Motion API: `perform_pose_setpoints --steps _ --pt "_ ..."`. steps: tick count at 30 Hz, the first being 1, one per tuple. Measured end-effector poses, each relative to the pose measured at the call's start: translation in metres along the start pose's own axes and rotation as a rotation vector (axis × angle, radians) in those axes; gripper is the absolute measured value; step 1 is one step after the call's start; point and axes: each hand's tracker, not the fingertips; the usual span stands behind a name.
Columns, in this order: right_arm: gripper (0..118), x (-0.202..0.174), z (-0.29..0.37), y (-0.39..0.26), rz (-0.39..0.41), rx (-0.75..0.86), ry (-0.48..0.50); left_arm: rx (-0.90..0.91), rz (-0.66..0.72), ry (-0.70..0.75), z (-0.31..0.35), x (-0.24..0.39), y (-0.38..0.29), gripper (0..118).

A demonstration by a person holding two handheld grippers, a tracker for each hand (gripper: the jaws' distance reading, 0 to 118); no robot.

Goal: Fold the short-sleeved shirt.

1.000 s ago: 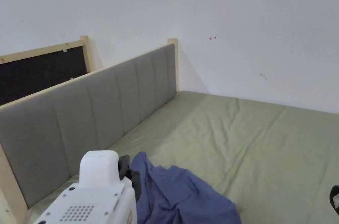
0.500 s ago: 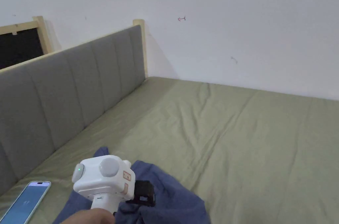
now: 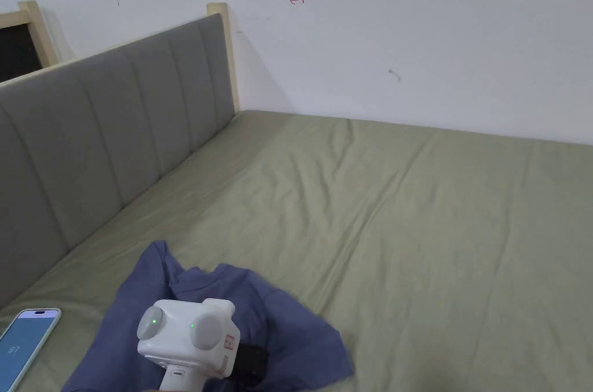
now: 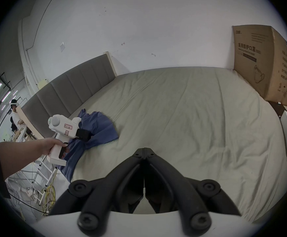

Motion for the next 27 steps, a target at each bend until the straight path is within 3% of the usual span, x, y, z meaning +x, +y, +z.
perform_pose_setpoints --steps 2,3,4,5,6,8,11,19,27 --pt "0 -0.001 0.002 -0.001 -0.002 -0.011 0.011 0.009 0.018 0.035 -0.007 -0.007 0.006 113" --pt "0 -0.002 0.004 -0.001 -0.004 -0.014 0.016 0.037 0.017 0.023 0.001 -0.007 0.003 101" --pt "0 -0.003 0.007 0.000 -0.005 -0.014 0.021 0.087 0.012 0.016 0.009 -0.006 0.001 77" --pt "0 -0.004 0.011 0.000 -0.005 -0.010 0.025 0.131 -0.004 0.020 0.019 -0.001 -0.006 22" --pt "0 -0.004 0.016 0.001 -0.001 -0.003 0.027 0.164 -0.033 0.055 0.031 0.003 -0.010 7" --pt "0 -0.003 0.025 0.001 0.002 0.012 0.032 0.221 -0.061 0.142 0.050 -0.003 -0.019 7" --pt "0 0.001 0.039 0.001 0.001 0.039 0.038 0.244 -0.004 0.077 0.099 -0.011 -0.026 7" --pt "0 0.020 0.081 0.002 -0.035 0.109 0.029 0.603 0.074 -0.033 0.287 -0.020 -0.006 7" --pt "0 0.048 0.118 0.004 -0.106 0.178 -0.017 0.878 -0.218 -0.243 0.439 0.097 0.009 7"
